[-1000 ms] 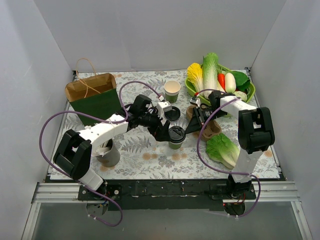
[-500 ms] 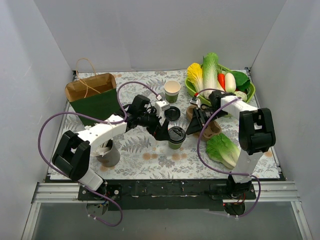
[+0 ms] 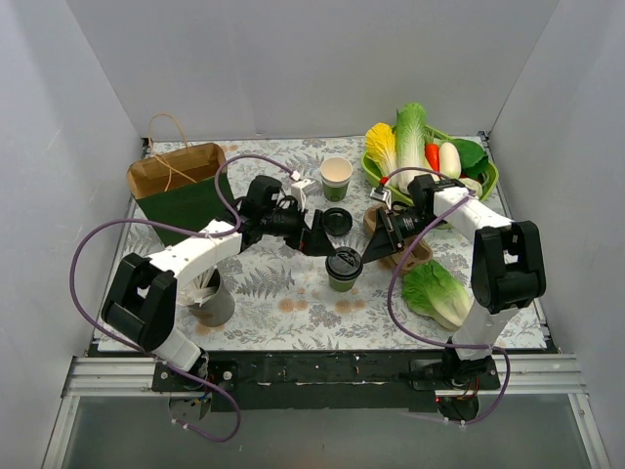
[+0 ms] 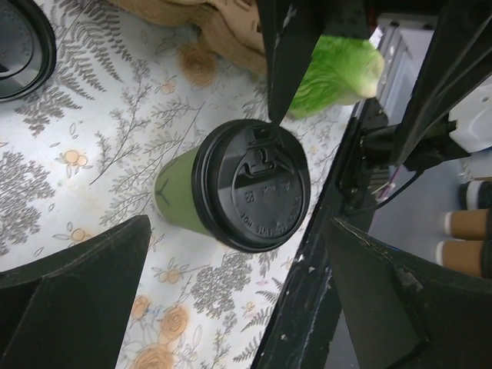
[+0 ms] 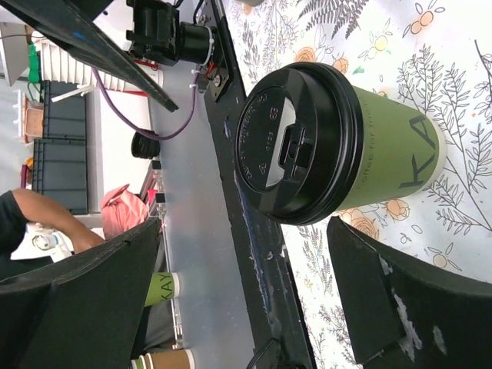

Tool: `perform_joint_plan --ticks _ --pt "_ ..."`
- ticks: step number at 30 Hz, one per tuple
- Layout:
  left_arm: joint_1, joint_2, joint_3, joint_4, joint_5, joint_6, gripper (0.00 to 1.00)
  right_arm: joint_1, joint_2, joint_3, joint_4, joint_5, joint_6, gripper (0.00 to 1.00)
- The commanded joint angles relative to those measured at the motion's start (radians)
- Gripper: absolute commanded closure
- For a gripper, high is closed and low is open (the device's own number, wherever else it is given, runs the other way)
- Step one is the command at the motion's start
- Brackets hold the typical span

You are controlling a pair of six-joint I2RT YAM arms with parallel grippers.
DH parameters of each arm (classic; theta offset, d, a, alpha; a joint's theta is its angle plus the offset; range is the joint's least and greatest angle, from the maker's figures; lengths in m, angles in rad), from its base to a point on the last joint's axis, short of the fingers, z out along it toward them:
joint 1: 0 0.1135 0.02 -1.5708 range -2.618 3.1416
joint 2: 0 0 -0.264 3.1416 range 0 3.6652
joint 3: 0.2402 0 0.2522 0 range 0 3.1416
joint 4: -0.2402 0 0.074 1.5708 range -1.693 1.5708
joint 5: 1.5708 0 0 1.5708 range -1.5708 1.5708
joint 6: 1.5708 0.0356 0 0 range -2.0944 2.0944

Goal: Pack the takeout coffee

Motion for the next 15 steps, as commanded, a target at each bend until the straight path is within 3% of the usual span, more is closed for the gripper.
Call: perform_joint_plan --ticks 1,10,15 --pt "0.001 0.022 -0.014 0.134 0.083 -0.142 0.02 0.009 0.0 -0.031 0.02 0.009 0.013 0.02" --pt "0.005 0.048 -0.079 0.245 0.097 -0.248 0.02 0.058 -0.005 -0.062 0.083 0.018 0.071 0.02" --pt "0.016 0.057 -0.109 0.274 0.123 -0.288 0.02 0.063 -0.054 -0.147 0.279 0.06 0.231 0.02"
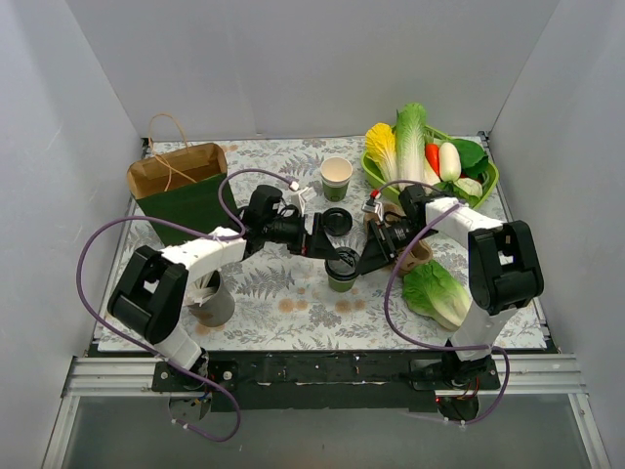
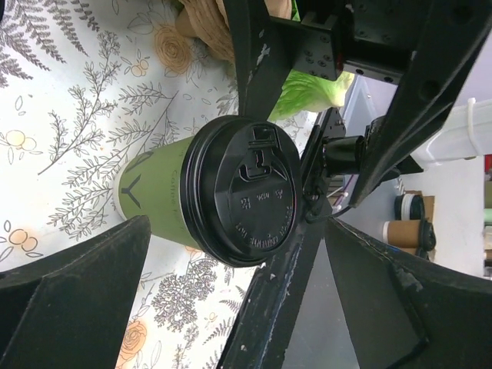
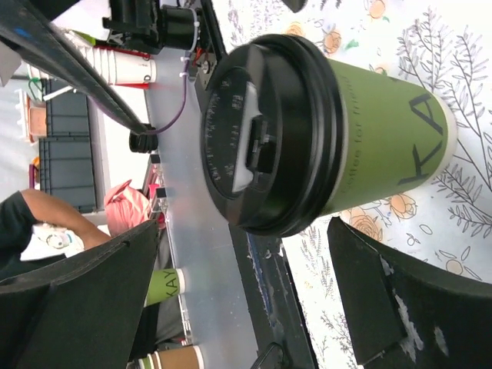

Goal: Pack the takeout coffee

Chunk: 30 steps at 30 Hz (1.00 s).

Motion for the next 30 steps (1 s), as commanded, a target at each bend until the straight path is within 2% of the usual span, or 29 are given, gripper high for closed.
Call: perform_joint_plan --ticks 1,3,30 --pt "0.017 0.003 -0.023 0.07 0.045 -0.06 0.02 0.003 -0.077 -0.077 0.202 0.041 0.165 0.02" --pt "0.02 0.003 -0.043 0.09 0.05 -0.071 0.02 0.008 -0.084 -0.099 0.259 0.042 0.222 0.02" --pt "0.044 0.104 -0.119 0.3 0.068 -0.232 0.02 0.049 -0.054 -0.149 0.354 0.09 0.317 0.02"
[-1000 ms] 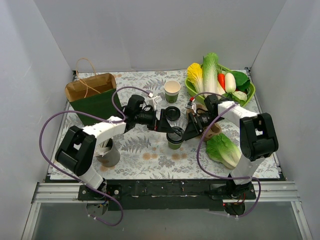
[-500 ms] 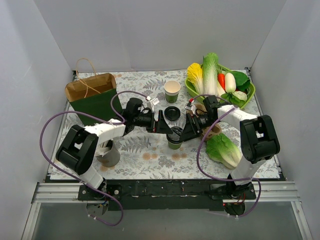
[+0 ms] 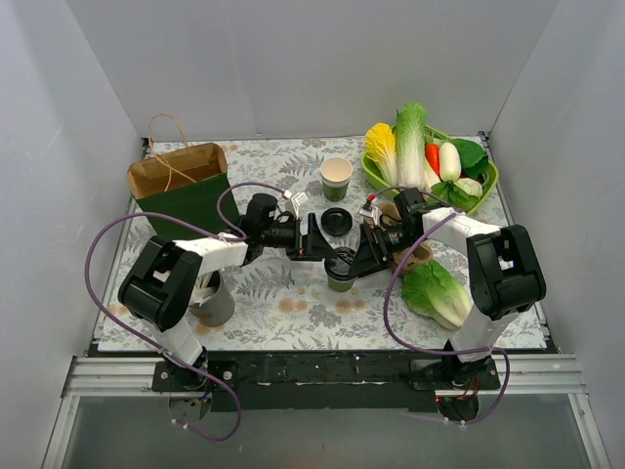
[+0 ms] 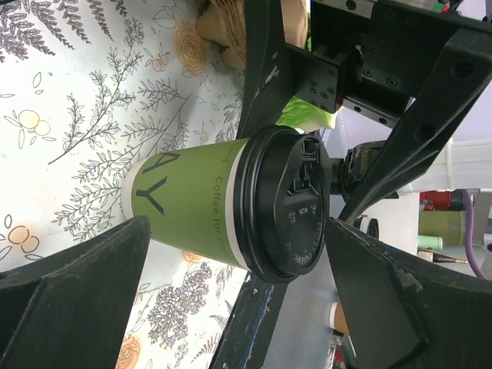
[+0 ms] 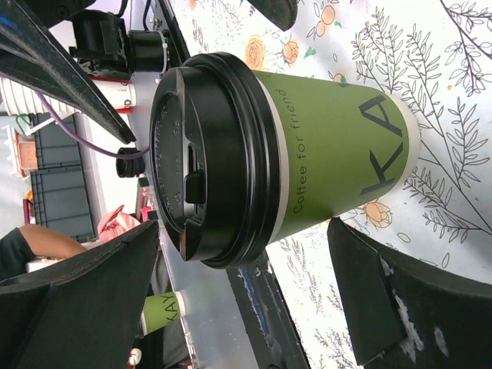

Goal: Pack the takeout coffee

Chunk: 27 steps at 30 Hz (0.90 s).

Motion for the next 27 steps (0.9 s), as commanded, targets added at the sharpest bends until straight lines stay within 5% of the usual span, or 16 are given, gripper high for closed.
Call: perform_joint_plan --ticks 1,27 --pt "0.005 0.021 -0.011 0.046 0.021 -0.018 0.02 0.01 -0.008 -0.021 0.036 0.003 0.017 0.02" --pt "0.028 0.085 -0.057 0.098 -0.002 -0.059 0.02 -0.006 0.061 -0.076 0.106 0.0 0.074 0.17"
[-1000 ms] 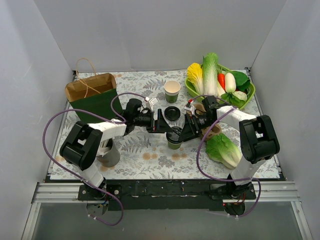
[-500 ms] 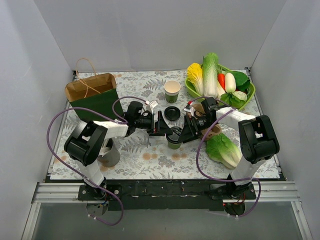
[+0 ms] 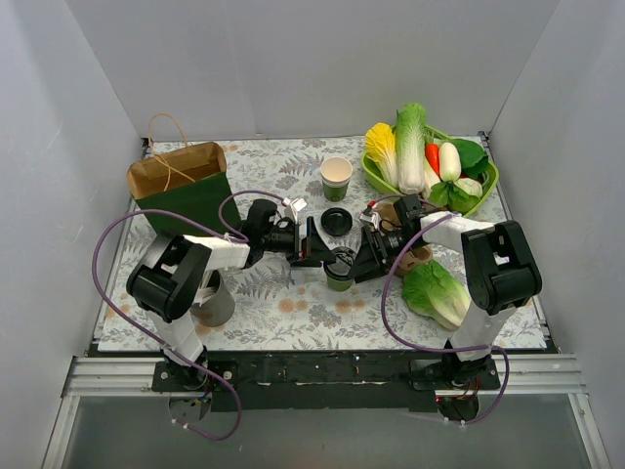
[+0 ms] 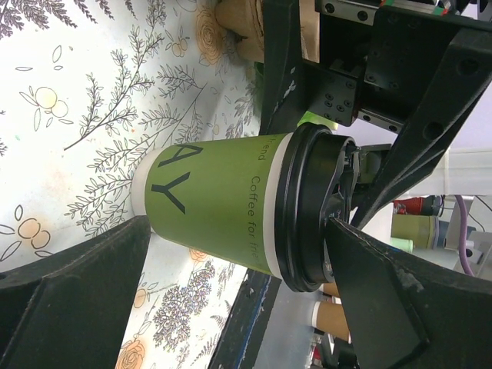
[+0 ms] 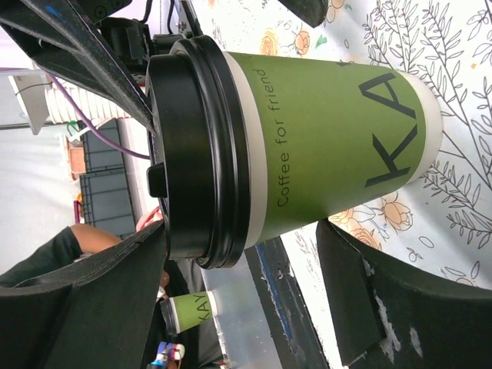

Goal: Pack the takeout coffee

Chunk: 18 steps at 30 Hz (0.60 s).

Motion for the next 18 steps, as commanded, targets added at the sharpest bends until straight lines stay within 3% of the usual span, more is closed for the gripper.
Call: perform_joint_plan --ticks 1,18 --pt "0.016 0.007 -0.024 0.005 -0.02 0.01 0.02 -0.004 0.022 -0.03 0.045 0.061 -0.002 0.18" --pt "0.017 0.033 -0.018 0.032 -0.009 -0.003 0.02 -0.004 0.025 -0.053 0.065 0.215 0.031 0.24"
